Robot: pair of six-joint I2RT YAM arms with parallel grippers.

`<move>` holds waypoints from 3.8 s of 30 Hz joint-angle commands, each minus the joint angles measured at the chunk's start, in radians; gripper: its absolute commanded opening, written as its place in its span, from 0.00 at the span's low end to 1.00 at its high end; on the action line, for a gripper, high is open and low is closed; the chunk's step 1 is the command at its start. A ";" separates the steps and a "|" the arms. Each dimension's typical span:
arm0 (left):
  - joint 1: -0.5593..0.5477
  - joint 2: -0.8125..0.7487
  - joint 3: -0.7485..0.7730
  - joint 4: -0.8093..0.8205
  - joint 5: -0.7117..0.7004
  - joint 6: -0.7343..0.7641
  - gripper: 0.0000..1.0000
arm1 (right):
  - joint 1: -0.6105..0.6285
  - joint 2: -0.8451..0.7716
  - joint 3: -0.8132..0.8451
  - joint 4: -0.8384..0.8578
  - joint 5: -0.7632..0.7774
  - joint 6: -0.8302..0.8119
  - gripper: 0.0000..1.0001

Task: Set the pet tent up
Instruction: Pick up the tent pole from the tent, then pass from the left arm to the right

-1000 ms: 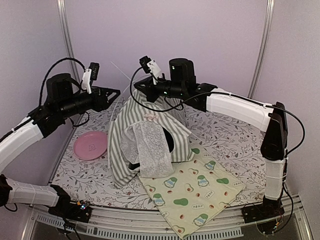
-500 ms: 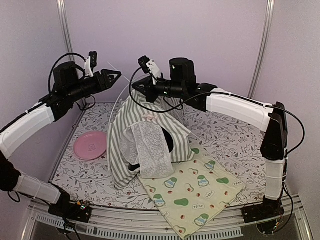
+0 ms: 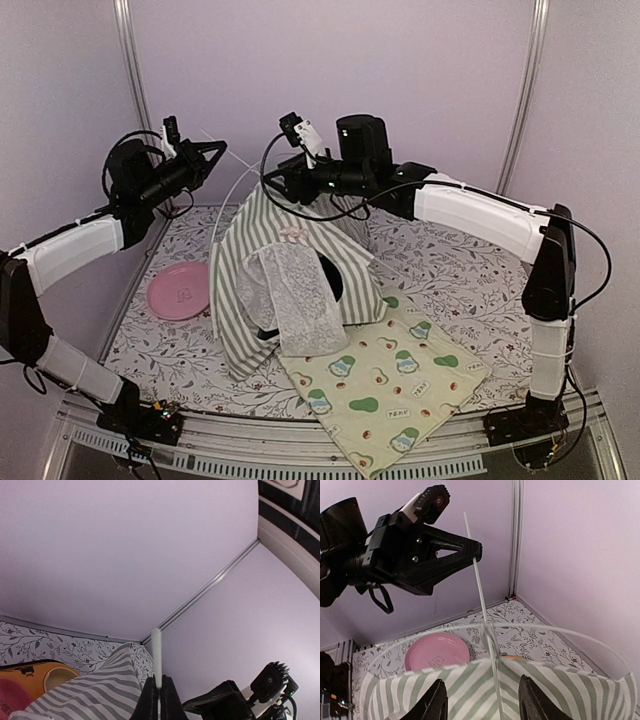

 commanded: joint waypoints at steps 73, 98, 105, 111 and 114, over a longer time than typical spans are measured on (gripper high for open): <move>-0.366 -0.057 -0.507 0.550 -0.491 -0.431 0.00 | -0.476 -0.653 -0.822 0.047 -0.269 0.802 1.00; -0.379 -0.110 -0.479 0.533 -0.404 -0.494 0.00 | 0.013 -0.314 -0.649 0.460 0.103 0.958 0.90; -0.385 -0.134 -0.499 0.532 -0.411 -0.544 0.00 | 0.055 -0.155 -0.594 0.753 0.277 0.965 0.80; -0.384 -0.146 -0.498 0.514 -0.412 -0.602 0.00 | 0.077 -0.076 -0.513 0.818 0.314 0.926 0.72; -0.384 -0.140 -0.509 0.527 -0.412 -0.636 0.00 | 0.082 -0.049 -0.477 0.833 0.299 0.919 0.64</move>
